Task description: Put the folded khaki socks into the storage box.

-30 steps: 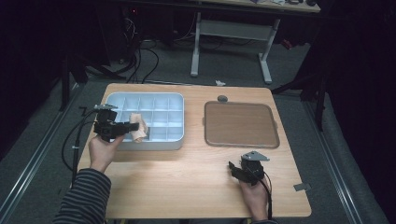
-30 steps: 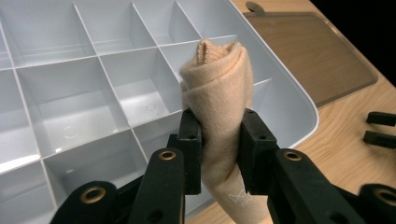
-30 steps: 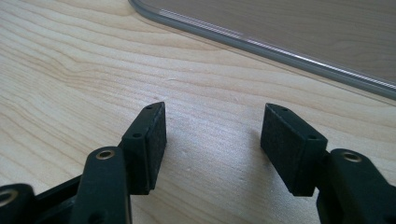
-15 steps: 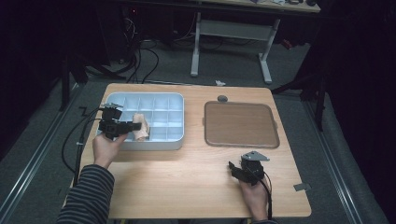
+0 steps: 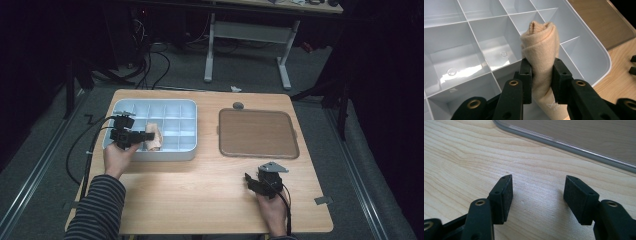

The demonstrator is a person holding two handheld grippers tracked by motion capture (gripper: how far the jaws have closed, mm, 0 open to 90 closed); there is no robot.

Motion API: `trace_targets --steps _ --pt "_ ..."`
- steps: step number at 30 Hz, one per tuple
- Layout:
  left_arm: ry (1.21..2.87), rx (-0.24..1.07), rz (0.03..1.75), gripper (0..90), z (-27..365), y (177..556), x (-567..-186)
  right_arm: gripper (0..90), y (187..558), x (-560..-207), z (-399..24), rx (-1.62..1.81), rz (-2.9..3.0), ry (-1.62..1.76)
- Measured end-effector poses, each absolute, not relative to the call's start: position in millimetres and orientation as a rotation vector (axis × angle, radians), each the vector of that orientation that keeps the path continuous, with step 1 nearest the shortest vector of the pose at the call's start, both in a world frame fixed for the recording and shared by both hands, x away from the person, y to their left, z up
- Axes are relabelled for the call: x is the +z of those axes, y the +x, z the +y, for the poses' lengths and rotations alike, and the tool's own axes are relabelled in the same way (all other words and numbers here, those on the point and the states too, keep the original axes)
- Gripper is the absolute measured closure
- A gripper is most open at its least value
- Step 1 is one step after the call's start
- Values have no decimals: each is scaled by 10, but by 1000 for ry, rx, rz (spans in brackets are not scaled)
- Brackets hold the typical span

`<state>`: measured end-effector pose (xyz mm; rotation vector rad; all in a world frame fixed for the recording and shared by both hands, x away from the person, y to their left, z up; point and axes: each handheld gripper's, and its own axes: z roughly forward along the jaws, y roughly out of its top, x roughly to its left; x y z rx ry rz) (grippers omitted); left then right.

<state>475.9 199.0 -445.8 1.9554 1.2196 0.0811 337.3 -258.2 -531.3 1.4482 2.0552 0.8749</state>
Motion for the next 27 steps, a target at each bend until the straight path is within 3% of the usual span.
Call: trace_targets --steps 27 --pt "2096 89 1259 736 1930 4830 -4672 408 3373 -5312 -2580 874 2055 1450"
